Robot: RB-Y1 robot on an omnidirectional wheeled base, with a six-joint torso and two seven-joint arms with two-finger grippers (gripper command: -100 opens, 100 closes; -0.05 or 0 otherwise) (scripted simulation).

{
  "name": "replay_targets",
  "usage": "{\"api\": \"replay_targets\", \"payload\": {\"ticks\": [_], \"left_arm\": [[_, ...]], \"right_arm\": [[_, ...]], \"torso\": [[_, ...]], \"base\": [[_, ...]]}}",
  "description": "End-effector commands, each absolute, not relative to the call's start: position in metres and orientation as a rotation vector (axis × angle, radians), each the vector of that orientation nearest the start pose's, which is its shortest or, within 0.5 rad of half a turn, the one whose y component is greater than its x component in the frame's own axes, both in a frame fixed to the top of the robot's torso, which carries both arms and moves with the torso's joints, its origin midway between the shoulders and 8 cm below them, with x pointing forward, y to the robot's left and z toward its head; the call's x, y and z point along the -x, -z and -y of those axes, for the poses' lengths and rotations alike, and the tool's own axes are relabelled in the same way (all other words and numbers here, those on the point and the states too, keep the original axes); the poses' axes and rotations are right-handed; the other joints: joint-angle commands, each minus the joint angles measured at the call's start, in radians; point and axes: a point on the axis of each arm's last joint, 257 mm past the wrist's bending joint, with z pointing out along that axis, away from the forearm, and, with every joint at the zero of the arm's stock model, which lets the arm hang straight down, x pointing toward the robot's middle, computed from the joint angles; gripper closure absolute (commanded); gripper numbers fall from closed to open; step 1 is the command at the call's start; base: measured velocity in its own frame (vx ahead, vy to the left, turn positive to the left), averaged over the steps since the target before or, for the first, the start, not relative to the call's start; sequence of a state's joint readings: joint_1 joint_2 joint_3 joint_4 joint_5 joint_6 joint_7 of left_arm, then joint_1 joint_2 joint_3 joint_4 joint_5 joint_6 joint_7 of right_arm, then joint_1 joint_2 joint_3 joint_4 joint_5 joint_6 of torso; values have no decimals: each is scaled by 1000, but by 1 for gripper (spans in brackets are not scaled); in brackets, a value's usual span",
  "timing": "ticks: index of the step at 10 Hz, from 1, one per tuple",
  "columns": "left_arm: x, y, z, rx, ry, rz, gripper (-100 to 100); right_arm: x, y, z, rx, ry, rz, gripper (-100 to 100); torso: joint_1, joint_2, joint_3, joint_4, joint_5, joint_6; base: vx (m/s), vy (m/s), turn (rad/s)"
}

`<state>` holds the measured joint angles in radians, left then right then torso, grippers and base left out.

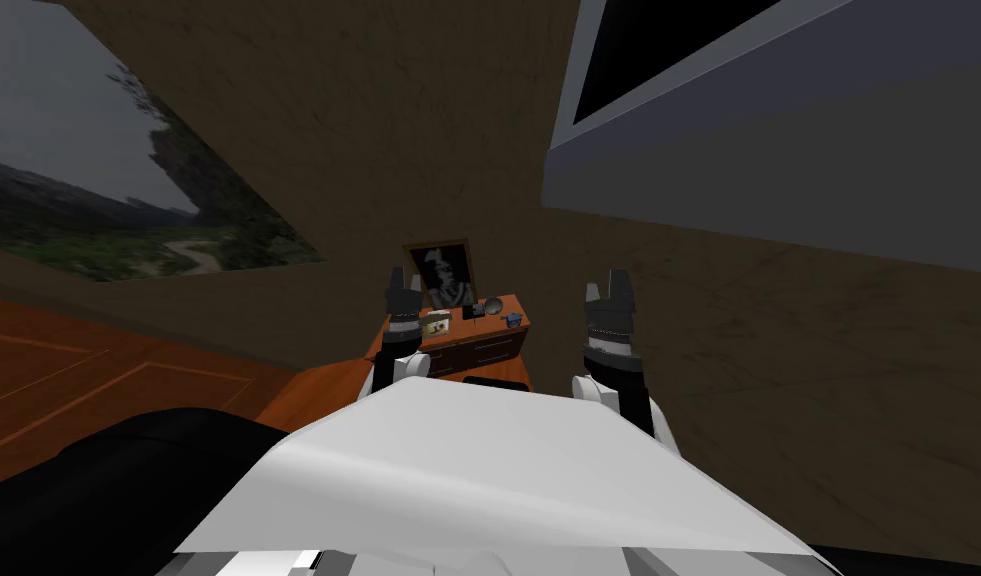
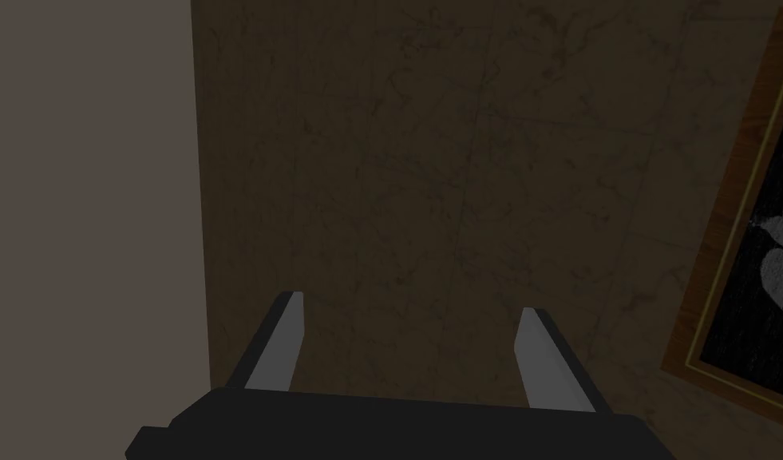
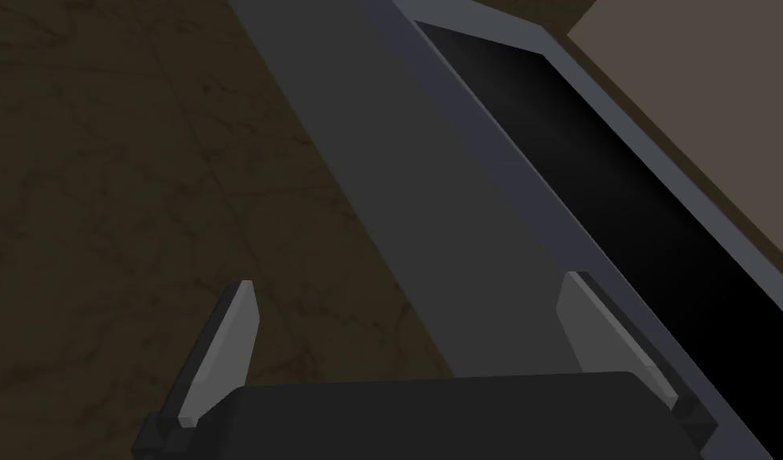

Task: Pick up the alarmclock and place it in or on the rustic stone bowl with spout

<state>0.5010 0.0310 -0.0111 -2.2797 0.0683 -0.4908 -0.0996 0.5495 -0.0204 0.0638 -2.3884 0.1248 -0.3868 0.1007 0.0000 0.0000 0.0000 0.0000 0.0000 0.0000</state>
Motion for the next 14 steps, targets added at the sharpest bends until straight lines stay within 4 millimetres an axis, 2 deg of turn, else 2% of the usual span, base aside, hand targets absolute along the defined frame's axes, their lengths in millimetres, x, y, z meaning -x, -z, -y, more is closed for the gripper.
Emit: {"api": "replay_targets", "payload": {"ticks": [1,4,6,9,10,11,12,13,14], "left_arm": [[-345,-22,-281,651,1263,-629,0],[-345,-22,-281,651,1263,-629,0],[-345,-22,-281,651,1263,-629,0],[-345,-22,-281,651,1263,-629,0],[-345,-22,-281,651,1263,-629,0],[-345,-22,-281,651,1263,-629,0],[-345,-22,-281,651,1263,-629,0],[-345,-22,-281,651,1263,-629,0],[-345,-22,-281,651,1263,-629,0]], "right_arm": [[-344,-26,245,-558,-1153,-790,-100],[-351,2,234,-527,-1129,-903,-100],[-357,34,226,-513,-1099,-1008,-100],[-360,98,217,-495,-1041,-1193,-100],[-360,101,217,-499,-1039,-1198,-100],[-359,123,214,-490,-1017,-1263,-100],[-359,128,215,-496,-1014,-1271,-100],[-356,153,212,-487,-991,-1340,-100],[-356,158,213,-492,-987,-1347,-100]], "torso": [[0,0,0,0,0,0],[2,8,5,2,0,0],[5,12,7,3,1,0],[3,12,7,3,1,0],[4,14,8,3,1,0],[2,11,7,3,0,0],[0,9,6,2,0,0],[-1,7,4,2,0,0],[-1,7,4,2,0,0]], "base": [[-31,21,69],[-133,38,133],[-173,75,214],[-178,65,271],[-142,46,83],[-112,30,193],[-74,16,133],[-87,28,274],[-69,17,137]]}}
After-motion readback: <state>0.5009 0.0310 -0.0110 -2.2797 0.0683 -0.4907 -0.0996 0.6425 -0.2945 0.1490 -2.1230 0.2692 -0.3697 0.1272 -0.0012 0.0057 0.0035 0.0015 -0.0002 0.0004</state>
